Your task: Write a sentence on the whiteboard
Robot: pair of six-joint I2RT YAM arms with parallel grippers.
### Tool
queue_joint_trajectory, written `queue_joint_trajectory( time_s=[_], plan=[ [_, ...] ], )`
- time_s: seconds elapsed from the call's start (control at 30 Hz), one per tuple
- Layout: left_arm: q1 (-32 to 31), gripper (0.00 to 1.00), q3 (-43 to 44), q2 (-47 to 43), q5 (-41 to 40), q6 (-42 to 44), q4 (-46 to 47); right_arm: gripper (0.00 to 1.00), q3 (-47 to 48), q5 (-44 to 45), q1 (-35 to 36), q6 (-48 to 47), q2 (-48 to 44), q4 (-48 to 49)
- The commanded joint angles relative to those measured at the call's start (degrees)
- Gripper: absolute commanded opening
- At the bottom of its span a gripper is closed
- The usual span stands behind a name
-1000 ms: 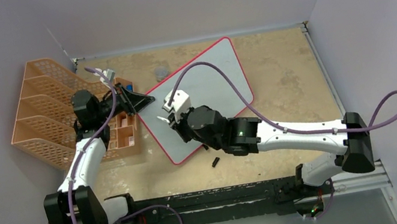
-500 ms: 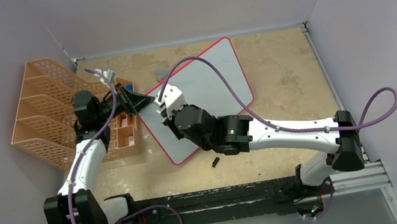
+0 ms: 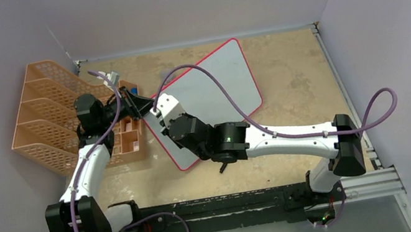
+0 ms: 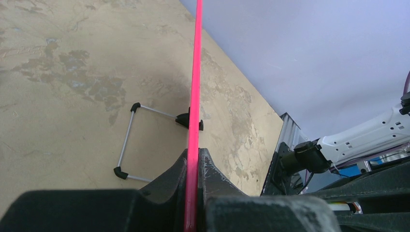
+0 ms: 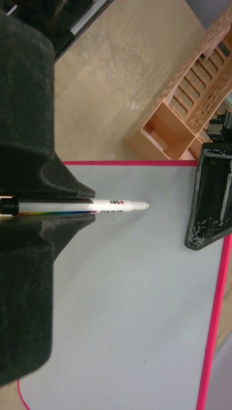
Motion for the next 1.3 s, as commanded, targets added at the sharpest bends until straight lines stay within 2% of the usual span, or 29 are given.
queue_joint_trajectory(
  time_s=[0.0,1.27],
  plan=[
    [-0.51,0.0,-0.03,-0.51,-0.96,2.51,-0.1,0.0,3.7,3.06,0.54,0.65,-0.2,0.52],
    [-0.66,0.0,-0.2,0.17,0.58,1.62,1.29,0.0,7.6,7.1,1.27,-1.18,4.13,1.79]
  ],
)
